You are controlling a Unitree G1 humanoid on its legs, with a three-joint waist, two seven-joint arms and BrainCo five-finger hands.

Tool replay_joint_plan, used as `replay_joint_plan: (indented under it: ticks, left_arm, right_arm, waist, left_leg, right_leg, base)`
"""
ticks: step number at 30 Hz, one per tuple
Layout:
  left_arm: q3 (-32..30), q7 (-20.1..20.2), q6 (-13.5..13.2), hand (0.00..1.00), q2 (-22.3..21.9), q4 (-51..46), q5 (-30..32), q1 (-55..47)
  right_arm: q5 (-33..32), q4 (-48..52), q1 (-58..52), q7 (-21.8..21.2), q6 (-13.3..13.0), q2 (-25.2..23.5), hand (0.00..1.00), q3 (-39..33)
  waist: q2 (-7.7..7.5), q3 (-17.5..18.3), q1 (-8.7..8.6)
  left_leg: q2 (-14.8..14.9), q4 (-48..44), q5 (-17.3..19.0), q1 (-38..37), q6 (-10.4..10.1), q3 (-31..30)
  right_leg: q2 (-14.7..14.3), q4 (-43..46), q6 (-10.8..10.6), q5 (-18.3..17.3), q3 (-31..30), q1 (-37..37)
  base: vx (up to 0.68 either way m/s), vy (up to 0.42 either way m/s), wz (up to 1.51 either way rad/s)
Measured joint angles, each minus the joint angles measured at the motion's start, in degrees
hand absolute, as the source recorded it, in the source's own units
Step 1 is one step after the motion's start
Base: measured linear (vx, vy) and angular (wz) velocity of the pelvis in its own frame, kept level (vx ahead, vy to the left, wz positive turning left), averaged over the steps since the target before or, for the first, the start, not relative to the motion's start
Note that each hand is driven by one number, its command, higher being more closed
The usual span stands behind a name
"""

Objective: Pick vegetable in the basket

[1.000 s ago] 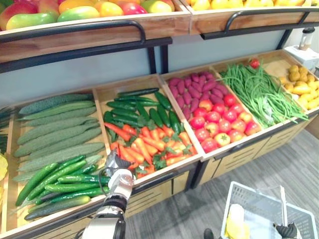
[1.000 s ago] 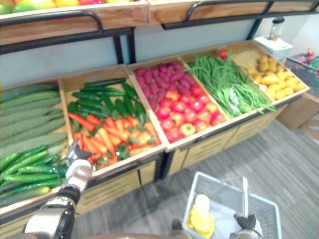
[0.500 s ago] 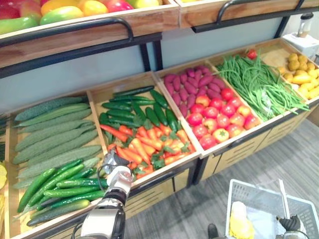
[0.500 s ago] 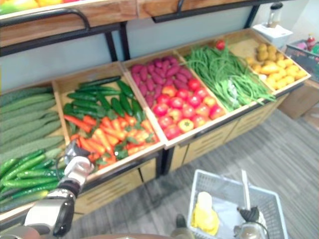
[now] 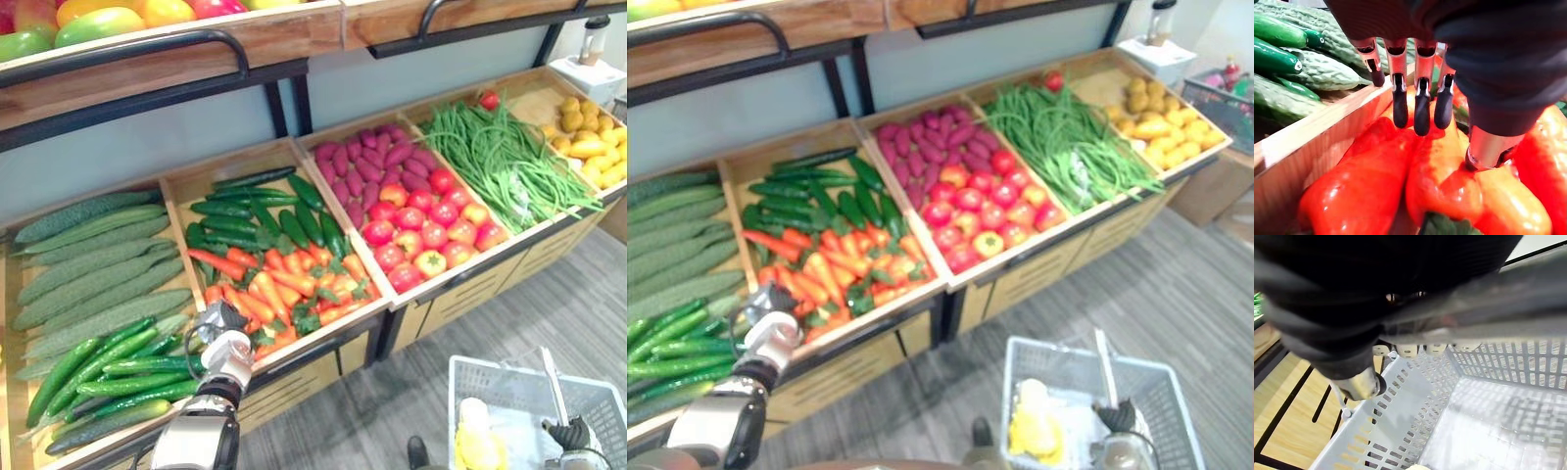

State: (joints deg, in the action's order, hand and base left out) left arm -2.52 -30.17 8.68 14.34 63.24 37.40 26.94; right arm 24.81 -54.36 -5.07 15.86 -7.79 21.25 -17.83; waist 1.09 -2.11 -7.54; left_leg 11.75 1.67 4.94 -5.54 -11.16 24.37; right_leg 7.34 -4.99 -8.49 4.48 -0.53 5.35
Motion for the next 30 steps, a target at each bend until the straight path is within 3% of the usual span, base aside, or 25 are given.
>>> replay_joint_plan:
  ticks: [10, 24, 30]
  left_arm:
    - [2.7, 1.0, -1.9, 1.00, 1.2, 0.0, 0.0, -1.4]
    - [4.3, 2.0, -1.1, 1.00, 2.2, 0.0, -1.2, 0.6]
    - [4.5, 5.8, -1.1, 1.00, 2.1, -5.1, -1.3, 2.1]
  right_arm:
    - [0.0, 0.0, -0.3, 0.0, 0.0, 0.3, 1.00, 0.3]
    - [0.0, -0.6, 0.4, 0.0, 0.0, 0.2, 1.00, 0.2]
    - [0.0, -2.4, 1.5, 0.0, 0.0, 0.0, 1.00, -1.0]
  waist:
    - [0.12, -0.2, -0.15]
    - [0.14, -0.2, -0.22]
    - [-0.36, -0.5, -0.18]
  left_leg:
    - [0.0, 0.0, 0.2, -0.9, -0.2, -0.7]
    - [0.1, 0.1, 0.1, -1.0, -0.1, -1.9]
    - [-0.4, 0.1, -0.3, -0.1, 0.4, -3.9]
  right_leg:
    - [0.1, -0.6, 0.0, 0.0, 0.7, -1.6]
    - [0.2, -0.6, 0.0, 0.0, 2.0, -2.7]
    - [0.9, 0.0, 0.0, 0.0, 3.9, -2.9]
  base:
    - [0.00, -0.008, 0.02]
    - [0.00, -0.014, 0.04]
    - [-0.01, -0.012, 0.17]
